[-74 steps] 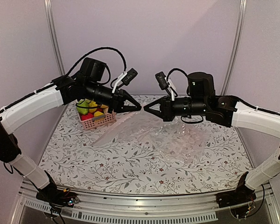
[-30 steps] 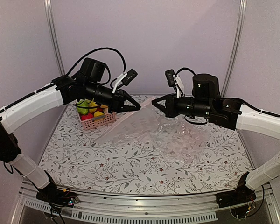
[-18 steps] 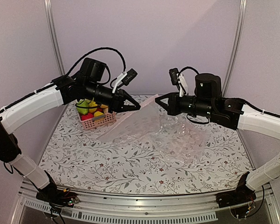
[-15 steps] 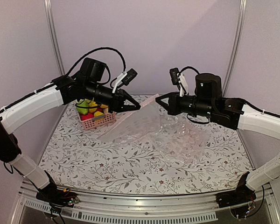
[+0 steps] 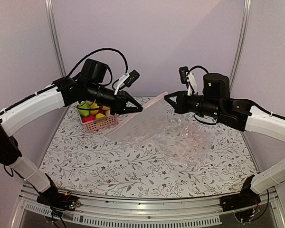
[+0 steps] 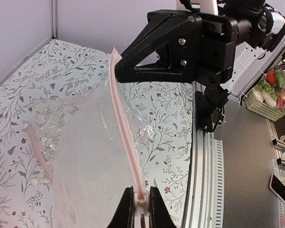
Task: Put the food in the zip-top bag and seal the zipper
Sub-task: Unzip the zipper of the food storage bag.
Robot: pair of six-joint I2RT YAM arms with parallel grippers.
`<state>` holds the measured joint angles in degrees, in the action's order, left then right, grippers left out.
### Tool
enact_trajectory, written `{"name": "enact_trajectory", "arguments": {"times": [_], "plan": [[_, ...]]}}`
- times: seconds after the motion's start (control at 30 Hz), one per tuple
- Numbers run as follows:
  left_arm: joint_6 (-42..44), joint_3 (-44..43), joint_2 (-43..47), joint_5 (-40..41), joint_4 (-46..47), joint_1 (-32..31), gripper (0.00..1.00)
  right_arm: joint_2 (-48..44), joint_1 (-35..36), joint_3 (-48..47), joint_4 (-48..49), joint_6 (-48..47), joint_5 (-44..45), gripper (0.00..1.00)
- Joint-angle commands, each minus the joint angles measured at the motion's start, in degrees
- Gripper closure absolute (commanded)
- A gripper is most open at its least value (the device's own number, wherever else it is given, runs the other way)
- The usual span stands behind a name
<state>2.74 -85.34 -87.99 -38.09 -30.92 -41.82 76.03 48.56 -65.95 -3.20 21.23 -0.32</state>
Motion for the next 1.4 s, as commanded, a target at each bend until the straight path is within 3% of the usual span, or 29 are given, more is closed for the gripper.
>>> {"name": "enact_trajectory", "arguments": {"times": [0.0,1.37], "plan": [[1.03,0.26,0.97,-1.75,-7.26,0.6,1.0,-2.79,-4.31,0.86,-1.08,0.31,12.33,1.0],[1.55,0.17,1.05,-0.72,-7.81,0.6,1.0,-7.34,-10.27,2.21,-1.75,-0.17,16.85,1.0]]}}
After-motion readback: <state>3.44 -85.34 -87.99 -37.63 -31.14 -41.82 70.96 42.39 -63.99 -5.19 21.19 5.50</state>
